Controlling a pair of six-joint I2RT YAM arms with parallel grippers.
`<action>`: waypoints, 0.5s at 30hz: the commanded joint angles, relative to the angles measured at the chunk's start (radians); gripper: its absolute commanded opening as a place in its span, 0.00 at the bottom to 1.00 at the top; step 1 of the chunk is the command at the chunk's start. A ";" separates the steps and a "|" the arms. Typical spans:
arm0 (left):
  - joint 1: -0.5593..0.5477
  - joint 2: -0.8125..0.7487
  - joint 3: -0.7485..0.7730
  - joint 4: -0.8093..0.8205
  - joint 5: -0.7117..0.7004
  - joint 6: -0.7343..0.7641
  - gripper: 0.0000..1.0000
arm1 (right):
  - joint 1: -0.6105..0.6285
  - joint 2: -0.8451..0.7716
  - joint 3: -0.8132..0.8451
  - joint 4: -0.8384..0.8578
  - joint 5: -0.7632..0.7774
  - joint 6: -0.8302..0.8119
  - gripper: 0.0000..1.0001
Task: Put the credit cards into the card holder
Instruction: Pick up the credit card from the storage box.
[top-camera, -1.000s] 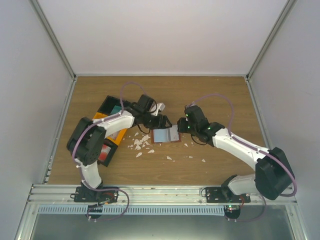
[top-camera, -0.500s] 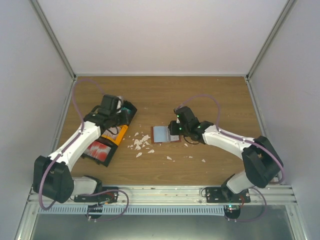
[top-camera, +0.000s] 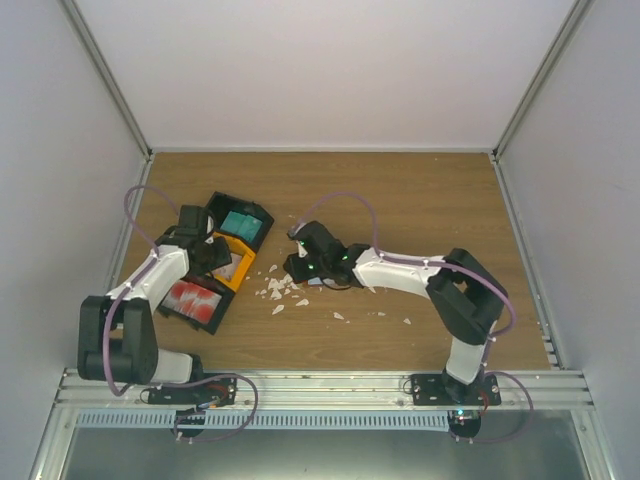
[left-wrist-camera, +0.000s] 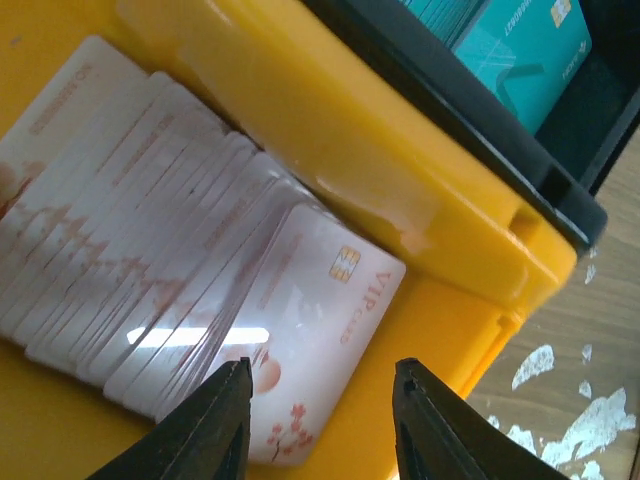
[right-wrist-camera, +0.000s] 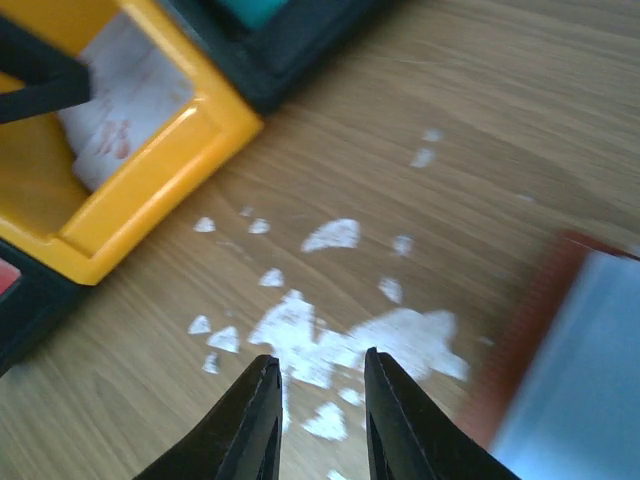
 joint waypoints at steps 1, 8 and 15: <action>0.024 0.067 0.001 0.014 0.029 0.015 0.41 | 0.050 0.097 0.085 0.064 -0.054 -0.071 0.26; 0.027 0.159 0.046 0.002 0.051 0.039 0.43 | 0.059 0.203 0.180 0.090 -0.100 -0.090 0.26; 0.027 0.203 0.101 -0.039 0.006 0.072 0.49 | 0.059 0.323 0.281 0.093 -0.124 -0.122 0.26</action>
